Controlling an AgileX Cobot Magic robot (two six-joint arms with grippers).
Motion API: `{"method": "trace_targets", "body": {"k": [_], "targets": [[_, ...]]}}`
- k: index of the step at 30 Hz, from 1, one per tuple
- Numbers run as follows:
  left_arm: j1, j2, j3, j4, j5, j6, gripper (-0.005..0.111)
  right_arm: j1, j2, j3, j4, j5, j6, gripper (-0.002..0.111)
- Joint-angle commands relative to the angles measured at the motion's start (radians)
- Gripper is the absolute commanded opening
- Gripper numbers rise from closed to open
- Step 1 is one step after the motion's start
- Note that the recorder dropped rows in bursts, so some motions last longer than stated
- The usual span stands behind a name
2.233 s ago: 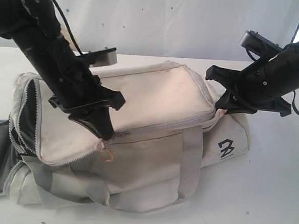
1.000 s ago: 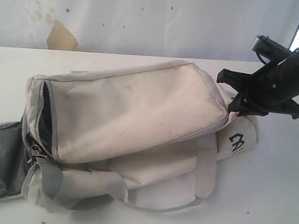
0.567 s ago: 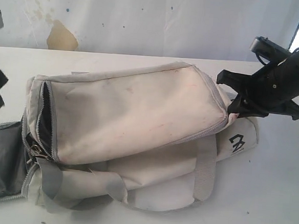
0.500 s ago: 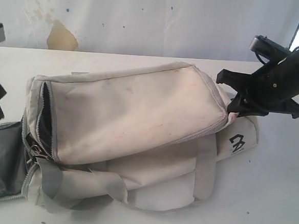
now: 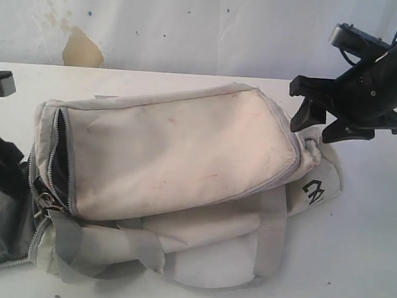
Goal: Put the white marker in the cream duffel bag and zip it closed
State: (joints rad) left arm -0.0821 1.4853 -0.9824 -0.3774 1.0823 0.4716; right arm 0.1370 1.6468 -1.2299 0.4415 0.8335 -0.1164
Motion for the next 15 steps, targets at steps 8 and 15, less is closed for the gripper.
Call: {"method": "trace_targets", "body": {"k": [8,15], "targets": [[-0.001,-0.007,0.11,-0.074,-0.227,0.238,0.067,-0.005,-0.019,-0.006,0.003,0.116,-0.154,0.057],[-0.001,-0.007,0.194,-0.069,-0.353,0.34,0.067,-0.005,-0.048,-0.006,0.003,0.151,-0.182,0.057]]}}
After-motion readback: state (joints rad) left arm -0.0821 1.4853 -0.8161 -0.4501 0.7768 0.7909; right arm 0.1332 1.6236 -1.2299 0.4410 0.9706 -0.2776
